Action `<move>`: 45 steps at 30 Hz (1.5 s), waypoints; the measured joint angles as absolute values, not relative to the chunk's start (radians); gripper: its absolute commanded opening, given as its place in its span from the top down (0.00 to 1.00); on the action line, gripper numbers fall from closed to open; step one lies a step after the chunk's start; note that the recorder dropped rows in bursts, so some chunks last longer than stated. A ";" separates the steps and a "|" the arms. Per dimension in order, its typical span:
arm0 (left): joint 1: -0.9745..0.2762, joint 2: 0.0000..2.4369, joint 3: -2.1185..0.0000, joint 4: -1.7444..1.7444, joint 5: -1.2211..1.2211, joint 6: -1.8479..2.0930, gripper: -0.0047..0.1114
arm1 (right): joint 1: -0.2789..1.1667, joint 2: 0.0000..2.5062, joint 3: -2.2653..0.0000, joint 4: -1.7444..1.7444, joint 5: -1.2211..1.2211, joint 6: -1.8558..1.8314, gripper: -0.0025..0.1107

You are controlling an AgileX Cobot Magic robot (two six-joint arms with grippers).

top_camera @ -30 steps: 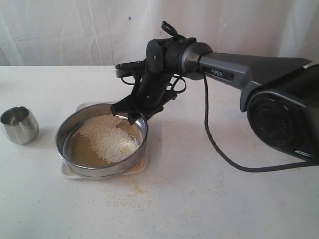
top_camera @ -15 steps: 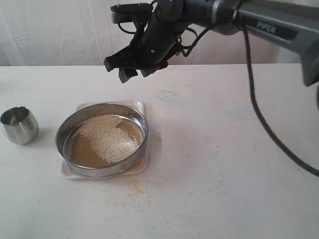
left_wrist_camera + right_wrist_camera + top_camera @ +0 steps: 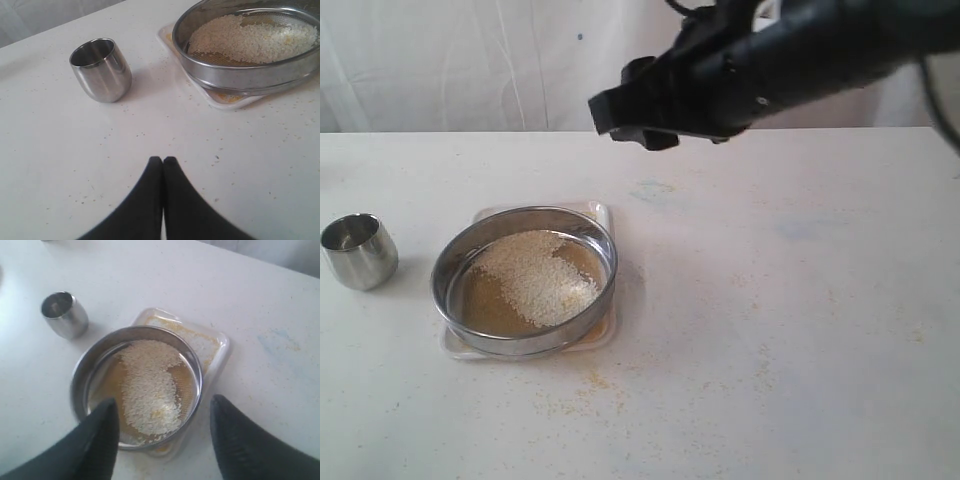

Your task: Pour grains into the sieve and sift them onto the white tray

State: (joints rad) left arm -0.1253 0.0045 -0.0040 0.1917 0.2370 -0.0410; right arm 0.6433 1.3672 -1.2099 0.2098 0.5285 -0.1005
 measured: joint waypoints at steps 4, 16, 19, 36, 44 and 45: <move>-0.125 0.005 -0.004 0.192 0.237 -0.041 0.96 | 0.692 1.112 -0.999 0.234 0.471 -0.100 0.96; -0.125 0.005 -0.004 0.192 0.237 -0.041 0.96 | 0.715 0.489 -0.578 0.275 0.434 -0.019 0.98; -0.125 0.005 -0.004 0.192 0.237 -0.041 0.96 | 0.717 0.422 -0.527 0.269 0.434 -0.008 0.98; -0.125 0.005 -0.004 0.192 0.237 -0.041 0.96 | 0.403 0.086 -0.105 0.011 0.156 0.006 0.98; -0.125 0.005 -0.004 0.192 0.237 -0.041 0.96 | 0.302 0.007 -0.004 0.029 0.216 0.007 0.98; -0.125 0.005 -0.004 0.192 0.237 -0.041 0.96 | 0.302 0.007 -0.004 0.029 0.218 0.007 0.98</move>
State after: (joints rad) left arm -0.1253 0.0045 -0.0040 0.1917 0.2370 -0.0410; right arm 0.3018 0.0068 -0.0044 0.0291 0.2177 0.0071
